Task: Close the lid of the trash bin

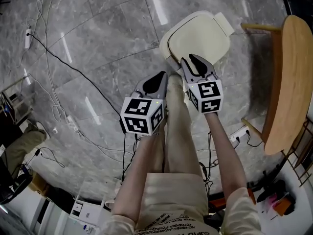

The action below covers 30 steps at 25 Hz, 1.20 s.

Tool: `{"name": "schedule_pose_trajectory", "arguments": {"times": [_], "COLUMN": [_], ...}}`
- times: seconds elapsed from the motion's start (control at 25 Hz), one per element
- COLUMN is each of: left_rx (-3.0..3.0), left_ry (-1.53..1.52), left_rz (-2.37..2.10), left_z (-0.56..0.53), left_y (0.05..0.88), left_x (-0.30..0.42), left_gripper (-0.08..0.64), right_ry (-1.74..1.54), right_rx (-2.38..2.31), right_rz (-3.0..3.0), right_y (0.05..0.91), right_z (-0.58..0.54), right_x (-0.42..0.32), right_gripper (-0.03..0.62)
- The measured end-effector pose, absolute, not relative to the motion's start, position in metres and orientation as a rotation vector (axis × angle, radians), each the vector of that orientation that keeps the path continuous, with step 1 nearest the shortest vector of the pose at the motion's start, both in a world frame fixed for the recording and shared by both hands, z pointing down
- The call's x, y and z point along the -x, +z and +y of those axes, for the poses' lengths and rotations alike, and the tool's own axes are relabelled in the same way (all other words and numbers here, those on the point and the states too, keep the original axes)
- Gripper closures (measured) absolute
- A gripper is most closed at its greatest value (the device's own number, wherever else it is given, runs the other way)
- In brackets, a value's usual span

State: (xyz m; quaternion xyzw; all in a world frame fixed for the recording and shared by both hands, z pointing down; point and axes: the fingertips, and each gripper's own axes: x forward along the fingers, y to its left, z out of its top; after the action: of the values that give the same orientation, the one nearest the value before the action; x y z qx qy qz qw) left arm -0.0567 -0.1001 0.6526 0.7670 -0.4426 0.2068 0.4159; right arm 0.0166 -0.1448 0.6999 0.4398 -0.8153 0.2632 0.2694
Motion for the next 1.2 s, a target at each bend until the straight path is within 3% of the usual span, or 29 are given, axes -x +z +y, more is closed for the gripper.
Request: {"name": "schedule_pose_trajectory", "arguments": {"times": [0.12, 0.48, 1.2], "left_rx": [-1.933, -1.918, -1.914], "left_ry": [0.53, 0.522, 0.531], "left_rz": [-1.107, -1.12, -1.107], "left_z": [-0.101, -0.107, -0.11], "left_y": [0.66, 0.684, 0.704], "left_x": [0.052, 0.055, 0.054], "left_gripper": [0.537, 0.537, 0.537], "right_ry": [0.687, 0.681, 0.691], "right_rx": [-1.177, -1.148, -1.116], "right_rz": [-2.18, -2.16, -2.126], "right_y": [0.708, 0.735, 0.755], "right_z": [-0.145, -0.143, -0.143], "right_x": [-0.02, -0.016, -0.013], "right_gripper": [0.548, 0.581, 0.586]}}
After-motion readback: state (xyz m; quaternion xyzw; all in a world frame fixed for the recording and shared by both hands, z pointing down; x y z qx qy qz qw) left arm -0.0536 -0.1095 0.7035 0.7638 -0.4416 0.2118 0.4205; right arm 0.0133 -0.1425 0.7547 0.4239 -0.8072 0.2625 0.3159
